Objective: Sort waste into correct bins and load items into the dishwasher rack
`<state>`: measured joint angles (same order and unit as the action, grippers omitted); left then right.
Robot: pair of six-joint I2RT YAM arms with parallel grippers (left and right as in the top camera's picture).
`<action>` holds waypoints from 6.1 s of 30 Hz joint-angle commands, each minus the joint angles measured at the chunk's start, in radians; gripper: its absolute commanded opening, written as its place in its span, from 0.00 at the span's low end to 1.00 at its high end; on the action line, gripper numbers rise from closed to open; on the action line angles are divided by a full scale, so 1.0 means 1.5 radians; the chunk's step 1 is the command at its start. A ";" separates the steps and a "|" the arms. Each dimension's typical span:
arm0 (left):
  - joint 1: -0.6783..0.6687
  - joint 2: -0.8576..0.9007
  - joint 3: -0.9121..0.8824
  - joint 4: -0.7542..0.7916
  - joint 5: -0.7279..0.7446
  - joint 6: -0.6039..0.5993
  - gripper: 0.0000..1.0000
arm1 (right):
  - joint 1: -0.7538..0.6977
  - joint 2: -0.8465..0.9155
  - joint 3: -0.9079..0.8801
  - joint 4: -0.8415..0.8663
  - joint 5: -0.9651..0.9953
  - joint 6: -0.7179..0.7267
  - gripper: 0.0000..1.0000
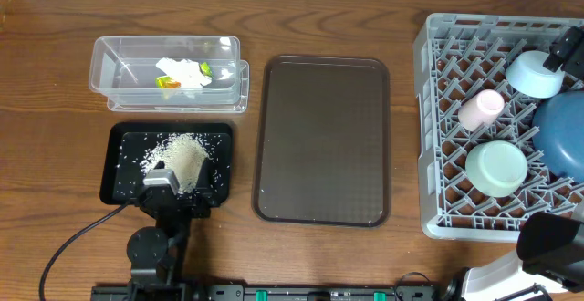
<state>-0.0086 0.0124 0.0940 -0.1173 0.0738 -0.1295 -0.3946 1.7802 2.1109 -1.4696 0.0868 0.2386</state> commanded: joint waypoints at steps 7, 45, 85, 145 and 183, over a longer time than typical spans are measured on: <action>-0.001 -0.007 -0.060 0.151 -0.038 0.016 0.90 | -0.003 0.004 0.001 0.000 0.007 0.010 0.99; 0.029 -0.006 -0.060 0.031 -0.047 0.016 0.90 | -0.003 0.004 0.001 0.000 0.007 0.010 0.99; 0.029 -0.006 -0.060 0.031 -0.047 0.016 0.90 | 0.173 -0.327 0.001 0.004 0.015 0.010 0.99; 0.029 -0.006 -0.060 0.031 -0.047 0.016 0.90 | 0.285 -1.184 -1.404 1.036 -0.072 0.008 0.99; 0.029 -0.006 -0.060 0.031 -0.047 0.016 0.90 | 0.284 -1.184 -1.404 0.929 -0.061 -0.090 0.99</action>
<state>0.0311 0.0105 0.0235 -0.0357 0.0227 -0.1223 0.0257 0.0120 0.0067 -0.0708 -0.0074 0.0765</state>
